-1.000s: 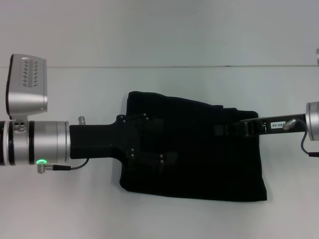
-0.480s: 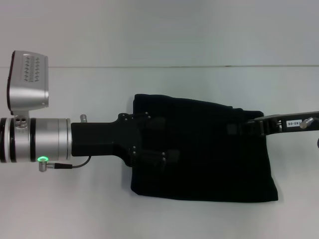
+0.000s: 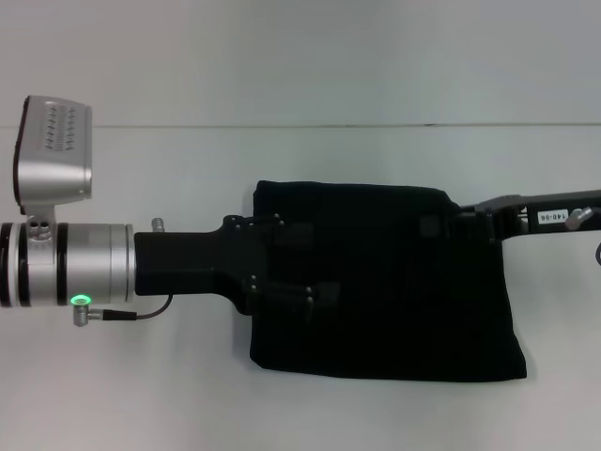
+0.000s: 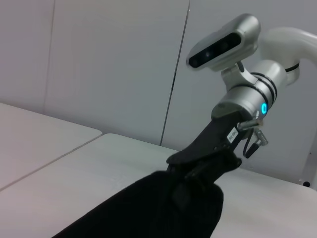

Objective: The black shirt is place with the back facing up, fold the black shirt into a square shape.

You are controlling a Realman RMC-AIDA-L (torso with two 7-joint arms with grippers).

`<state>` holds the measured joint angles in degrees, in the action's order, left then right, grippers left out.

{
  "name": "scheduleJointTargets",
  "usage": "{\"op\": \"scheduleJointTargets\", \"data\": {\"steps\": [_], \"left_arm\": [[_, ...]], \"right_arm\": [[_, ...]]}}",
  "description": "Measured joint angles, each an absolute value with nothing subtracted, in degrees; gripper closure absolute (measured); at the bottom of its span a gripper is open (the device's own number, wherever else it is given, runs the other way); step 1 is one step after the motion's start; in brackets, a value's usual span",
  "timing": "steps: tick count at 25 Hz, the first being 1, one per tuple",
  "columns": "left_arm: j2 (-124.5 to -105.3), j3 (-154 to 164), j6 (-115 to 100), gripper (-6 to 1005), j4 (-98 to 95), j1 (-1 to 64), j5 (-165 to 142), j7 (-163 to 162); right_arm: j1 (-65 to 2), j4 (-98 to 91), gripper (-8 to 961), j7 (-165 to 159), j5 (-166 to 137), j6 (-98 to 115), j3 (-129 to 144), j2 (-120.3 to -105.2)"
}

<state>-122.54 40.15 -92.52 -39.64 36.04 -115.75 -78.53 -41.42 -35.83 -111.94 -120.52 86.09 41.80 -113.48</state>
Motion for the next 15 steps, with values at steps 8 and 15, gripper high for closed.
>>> {"op": "scheduleJointTargets", "data": {"steps": [8, 15], "left_arm": [[-122.37, 40.4, -92.5, 66, -39.6, 36.3, -115.8, -78.9], [-122.12, 40.5, -92.5, 66, -39.6, 36.8, -116.2, -80.4]], "right_arm": [[-40.9, -37.1, 853, -112.0, -119.4, 88.0, 41.8, -113.21], [-39.9, -37.1, 853, -112.6, -119.7, 88.2, 42.1, -111.96]]}}
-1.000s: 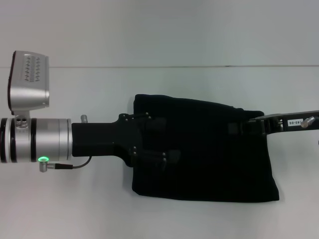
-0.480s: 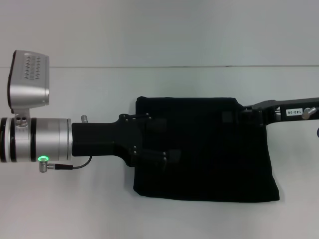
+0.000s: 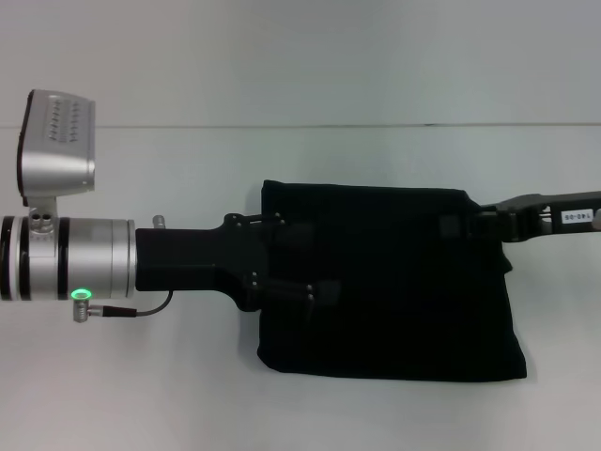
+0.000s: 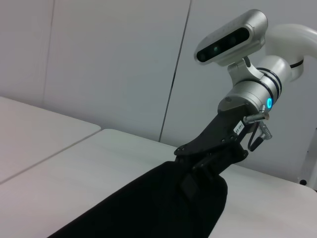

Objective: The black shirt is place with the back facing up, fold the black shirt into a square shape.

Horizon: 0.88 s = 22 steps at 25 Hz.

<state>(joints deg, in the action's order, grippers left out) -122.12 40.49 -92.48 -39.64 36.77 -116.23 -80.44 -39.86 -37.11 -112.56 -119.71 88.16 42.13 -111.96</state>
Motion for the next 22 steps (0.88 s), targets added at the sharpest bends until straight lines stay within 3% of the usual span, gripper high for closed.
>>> {"op": "scheduleJointTargets", "data": {"steps": [8, 15, 22], "left_arm": [[-122.08, 40.5, -92.6, 66, -39.6, 37.1, -116.5, -81.3], [-122.08, 40.6, -92.2, 66, -39.3, 37.6, -116.6, -81.4], [-122.00, 40.6, -91.9, 66, -39.3, 37.7, -116.6, -81.4]], "right_arm": [[-38.5, -36.5, 853, -113.7, -122.0, 87.9, 42.1, -110.63], [-37.3, -35.3, 852, -114.1, -126.5, 84.9, 41.9, -111.91], [-36.7, -32.8, 852, -114.5, -128.7, 81.8, 41.8, -111.84]]}}
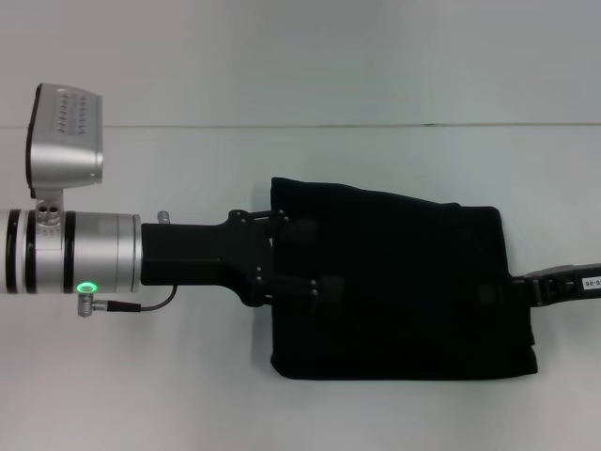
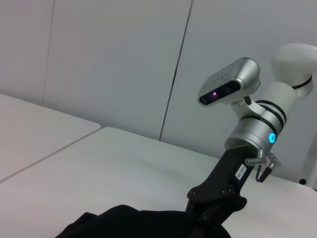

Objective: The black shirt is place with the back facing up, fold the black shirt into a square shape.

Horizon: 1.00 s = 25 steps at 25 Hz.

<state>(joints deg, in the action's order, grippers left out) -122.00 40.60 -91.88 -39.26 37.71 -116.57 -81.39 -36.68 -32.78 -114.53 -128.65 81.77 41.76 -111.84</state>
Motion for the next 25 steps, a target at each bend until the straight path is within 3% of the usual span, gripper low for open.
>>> {"op": "scheduleJointTargets", "data": {"steps": [6, 13, 18, 25], "left_arm": [[-121.90, 40.6, -91.7, 66, -39.2, 37.7, -116.6, -81.4], [-121.90, 40.6, -91.6, 66, -39.1, 37.5, -116.5, -81.4], [-121.90, 40.6, -91.3, 66, -39.1, 37.4, -116.5, -81.4], [-121.90, 40.6, -90.6, 66, -39.4, 37.9, -116.6, -81.8]], "right_arm": [[-36.3, -32.6, 854, -115.7, -128.7, 80.1, 41.9, -111.37], [-36.4, -32.5, 820, -115.2, -128.8, 78.1, 42.1, -112.09], [-36.1, -33.1, 600, -115.1, -128.3, 78.3, 40.9, -111.75], [-37.0, -33.2, 450, -117.3, -128.3, 79.0, 37.2, -110.64]]}}
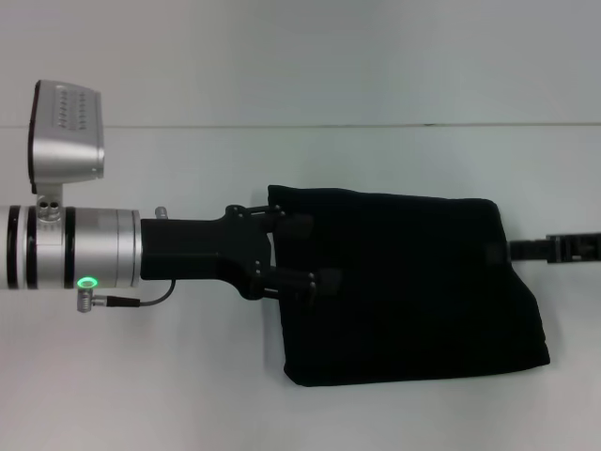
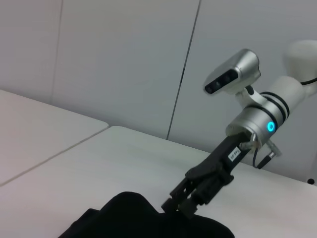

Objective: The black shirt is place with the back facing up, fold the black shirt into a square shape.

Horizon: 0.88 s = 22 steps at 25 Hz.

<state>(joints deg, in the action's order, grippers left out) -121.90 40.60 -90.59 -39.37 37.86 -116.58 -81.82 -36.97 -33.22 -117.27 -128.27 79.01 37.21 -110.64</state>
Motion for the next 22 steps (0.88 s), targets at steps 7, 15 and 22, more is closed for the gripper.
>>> {"op": "scheduleJointTargets", "data": {"steps": [7, 15, 22], "left_arm": [[-121.84, 40.6, -89.4, 66, -39.5, 37.9, -117.0, -81.9], [-121.88, 40.6, -87.1, 66, -39.6, 38.1, -117.0, -81.8], [-121.90, 40.5, -86.0, 66, -39.6, 38.0, -117.0, -82.1]], "right_arm": [[-39.3, -32.7, 235, -124.0, -128.7, 76.9, 37.1, -110.99], [-41.7, -30.3, 86, -126.4, -128.9, 72.3, 37.5, -111.64], [-44.2, -27.1, 85, -126.3, -129.0, 66.6, 40.0, -112.47]]}}
